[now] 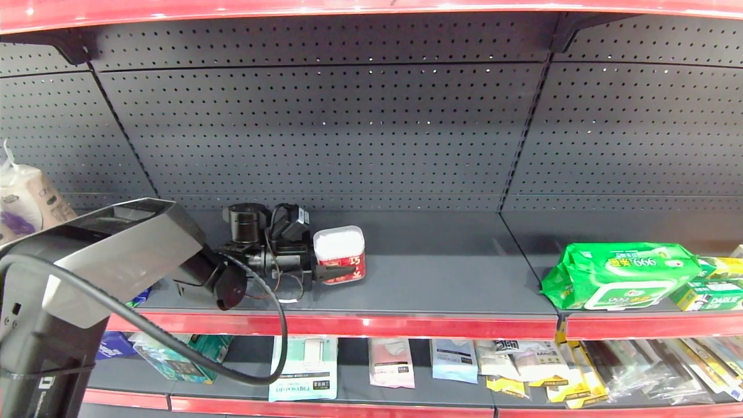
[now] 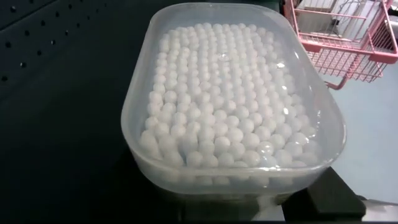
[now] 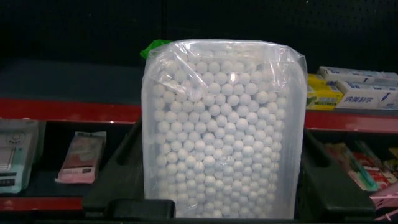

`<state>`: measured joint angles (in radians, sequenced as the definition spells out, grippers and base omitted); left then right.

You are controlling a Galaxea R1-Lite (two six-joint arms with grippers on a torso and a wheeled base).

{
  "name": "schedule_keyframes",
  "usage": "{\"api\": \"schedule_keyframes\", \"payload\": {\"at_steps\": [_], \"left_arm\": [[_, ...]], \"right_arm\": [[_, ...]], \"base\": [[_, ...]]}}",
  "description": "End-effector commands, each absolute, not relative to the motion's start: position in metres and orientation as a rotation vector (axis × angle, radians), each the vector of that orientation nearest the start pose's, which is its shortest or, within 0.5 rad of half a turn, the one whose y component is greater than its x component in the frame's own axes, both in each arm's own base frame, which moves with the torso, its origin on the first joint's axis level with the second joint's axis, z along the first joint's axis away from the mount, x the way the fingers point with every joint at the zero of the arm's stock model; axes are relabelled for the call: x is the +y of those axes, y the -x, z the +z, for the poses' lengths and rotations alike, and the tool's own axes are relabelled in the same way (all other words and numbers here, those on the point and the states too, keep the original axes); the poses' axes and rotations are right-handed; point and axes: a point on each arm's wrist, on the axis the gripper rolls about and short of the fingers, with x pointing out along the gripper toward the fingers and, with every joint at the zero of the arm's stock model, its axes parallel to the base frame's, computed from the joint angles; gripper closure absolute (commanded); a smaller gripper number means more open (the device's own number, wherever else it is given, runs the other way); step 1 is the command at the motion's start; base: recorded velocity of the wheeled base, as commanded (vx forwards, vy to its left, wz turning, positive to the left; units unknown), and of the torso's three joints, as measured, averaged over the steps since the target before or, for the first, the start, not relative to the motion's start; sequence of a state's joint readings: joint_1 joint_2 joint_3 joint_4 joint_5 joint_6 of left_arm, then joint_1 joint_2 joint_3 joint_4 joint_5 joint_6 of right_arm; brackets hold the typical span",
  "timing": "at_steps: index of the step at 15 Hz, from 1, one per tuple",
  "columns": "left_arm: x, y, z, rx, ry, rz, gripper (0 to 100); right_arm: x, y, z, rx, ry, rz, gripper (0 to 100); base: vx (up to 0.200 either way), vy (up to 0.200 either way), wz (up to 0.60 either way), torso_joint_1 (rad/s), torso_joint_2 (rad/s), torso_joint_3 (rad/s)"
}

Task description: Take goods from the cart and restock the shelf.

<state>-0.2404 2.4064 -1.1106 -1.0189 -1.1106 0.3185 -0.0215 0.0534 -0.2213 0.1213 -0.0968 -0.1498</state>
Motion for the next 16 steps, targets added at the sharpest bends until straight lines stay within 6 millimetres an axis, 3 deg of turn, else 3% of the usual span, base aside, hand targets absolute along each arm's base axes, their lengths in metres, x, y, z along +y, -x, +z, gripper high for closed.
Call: {"api": "schedule_keyframes", "payload": {"at_steps": [1, 16], "left_arm": [[-0.118, -0.402, 0.027, 0.059, -0.138, -1.369, 100], [-0.112, -0.383, -0.008, 0.087, -0.153, -1.42, 100]], "right_arm": [[-0.001, 0.037, 0.124, -0.034, 0.149, -0.121, 100], [-0.001, 0.036, 0.12, -0.02, 0.149, -0.122, 100]], "base": [[0.0, 0.0, 0.0, 0.0, 0.0, 0.0], [0.0, 0.0, 0.0, 0.0, 0.0, 0.0]]}}
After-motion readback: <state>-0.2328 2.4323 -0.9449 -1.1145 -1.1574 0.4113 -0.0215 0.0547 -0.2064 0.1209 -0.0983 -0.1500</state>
